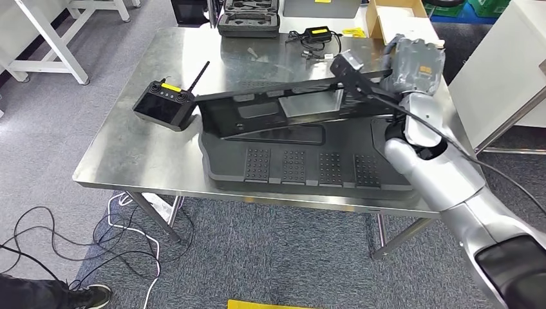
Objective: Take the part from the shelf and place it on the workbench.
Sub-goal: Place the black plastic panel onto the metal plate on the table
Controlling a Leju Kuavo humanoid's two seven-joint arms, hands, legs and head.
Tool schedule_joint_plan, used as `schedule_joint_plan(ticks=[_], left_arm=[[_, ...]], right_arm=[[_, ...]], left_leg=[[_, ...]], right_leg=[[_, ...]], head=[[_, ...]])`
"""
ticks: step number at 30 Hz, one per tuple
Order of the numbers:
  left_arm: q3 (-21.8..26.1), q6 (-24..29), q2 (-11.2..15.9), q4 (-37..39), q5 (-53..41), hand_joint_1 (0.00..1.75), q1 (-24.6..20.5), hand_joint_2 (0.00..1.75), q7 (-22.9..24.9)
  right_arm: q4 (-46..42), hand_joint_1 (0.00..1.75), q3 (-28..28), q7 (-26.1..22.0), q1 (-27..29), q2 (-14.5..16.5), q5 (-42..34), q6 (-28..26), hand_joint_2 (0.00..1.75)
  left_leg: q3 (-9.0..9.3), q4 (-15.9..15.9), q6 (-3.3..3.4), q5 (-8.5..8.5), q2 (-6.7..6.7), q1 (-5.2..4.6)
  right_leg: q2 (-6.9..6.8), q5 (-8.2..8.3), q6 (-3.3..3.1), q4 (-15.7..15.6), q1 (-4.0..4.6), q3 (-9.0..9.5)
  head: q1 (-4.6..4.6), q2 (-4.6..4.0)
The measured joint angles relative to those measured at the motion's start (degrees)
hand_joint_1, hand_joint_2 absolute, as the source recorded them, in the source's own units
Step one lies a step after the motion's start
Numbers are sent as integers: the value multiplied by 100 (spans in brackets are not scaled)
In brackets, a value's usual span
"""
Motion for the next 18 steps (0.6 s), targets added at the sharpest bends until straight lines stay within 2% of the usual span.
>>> schedule_joint_plan(ticks=[5,14,18], left_arm=[[0,-37,0,-5,-45,0,-27,0,49],[1,-54,0,-40,-91,0,-31,0,73],[1,-54,1,-49,-106,0,-31,0,79]], right_arm=[[70,175,-465,0,94,51,-34,130,175],[182,175,-897,0,186,208,-290,9,175],[230,175,-1045,0,269,294,-665,-211,175]], left_leg=[[1,0,0,0,0,-1],[3,-1,0,0,1,0],[2,-1,0,0,0,1]], right_leg=[[1,0,0,0,0,0],[1,0,0,0,1,-1],[0,0,0,0,1,-1]], head=[[0,0],[0,0],[0,0]])
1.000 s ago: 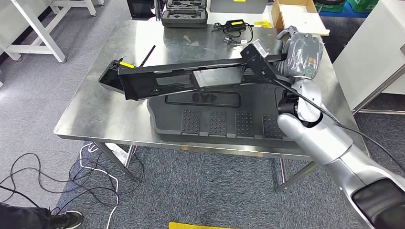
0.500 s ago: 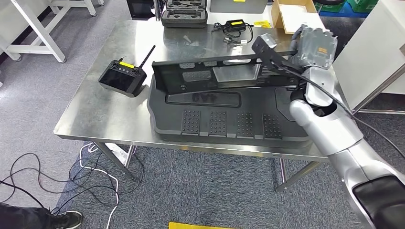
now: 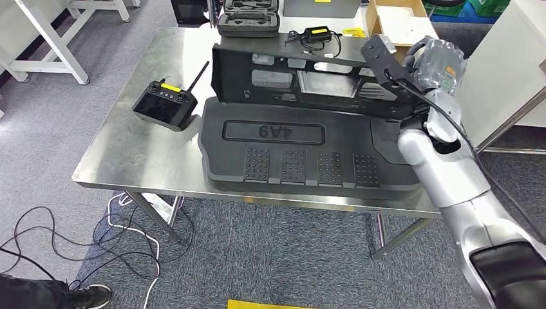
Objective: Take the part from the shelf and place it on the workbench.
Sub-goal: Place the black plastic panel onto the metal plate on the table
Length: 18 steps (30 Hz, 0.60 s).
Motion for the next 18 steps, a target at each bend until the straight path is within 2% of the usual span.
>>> schedule_joint_plan(ticks=[4,10,18], left_arm=[[1,0,4,-6,-38,0,-4,0,16],[0,0,6,-13,-95,0,-23,0,75],[-1,0,6,-43,-115,0,-24,0,156]], right_arm=[[51,175,-79,0,64,60,-193,-20,175],[155,175,-143,0,113,134,-17,266,175],[290,175,-381,0,152,258,597,1092,175]], left_leg=[[0,0,0,0,1,-1],[1,0,0,0,1,-1],[2,0,0,0,1,-1]], right_leg=[[1,0,0,0,0,0],[1,0,0,0,0,1],[1,1,0,0,-1,2]], head=[[1,0],[1,0],[0,0]])
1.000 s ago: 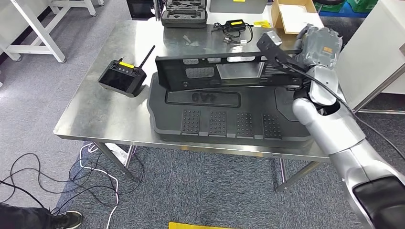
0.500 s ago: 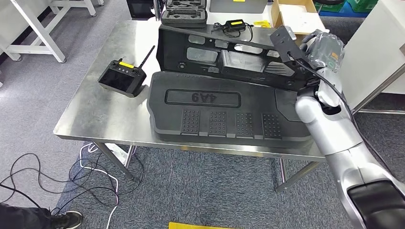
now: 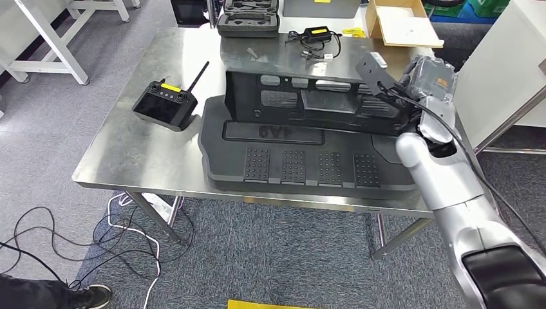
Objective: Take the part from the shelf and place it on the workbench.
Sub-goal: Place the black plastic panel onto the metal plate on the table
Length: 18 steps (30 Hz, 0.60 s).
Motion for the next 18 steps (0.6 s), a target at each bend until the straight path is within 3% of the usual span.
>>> schedule_joint_plan(ticks=[5,18], left_arm=[[1,0,0,-2,-4,0,0,0,7],[1,-76,0,-18,-33,0,-3,0,41]], right_arm=[[14,175,-114,0,4,66,257,319,175],[12,175,-295,1,-142,303,1051,1840,175]], left_leg=[[1,0,0,0,0,0],[6,0,0,0,1,0]], right_leg=[[0,0,0,0,0,0],[0,0,0,0,0,6]], head=[[0,0],[0,0]])
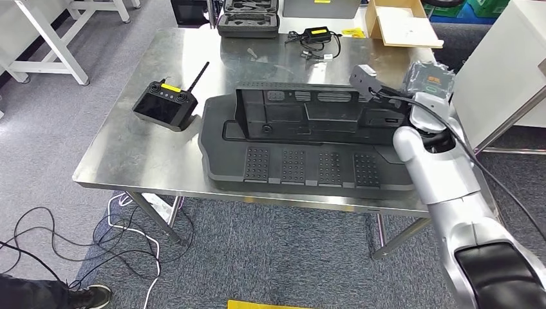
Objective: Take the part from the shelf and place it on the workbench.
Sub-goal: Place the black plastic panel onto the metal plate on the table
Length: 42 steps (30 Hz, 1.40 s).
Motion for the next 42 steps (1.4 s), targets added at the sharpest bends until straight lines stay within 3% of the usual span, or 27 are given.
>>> schedule_joint_plan(ticks=[27,42], left_arm=[[-1,-100,0,-30,-80,0,-1,0,-99],[-1,-186,2,-30,-126,0,-7,0,-76]], right_arm=[[2,175,135,0,-144,221,-319,1269,175],[3,175,381,-1,-262,240,-743,1588,175]], left_leg=[[3,0,0,0,0,0],[6,0,0,0,0,0]], right_leg=[[0,0,0,0,0,5],[0,0,0,0,1,7]], head=[[0,0],[0,0]])
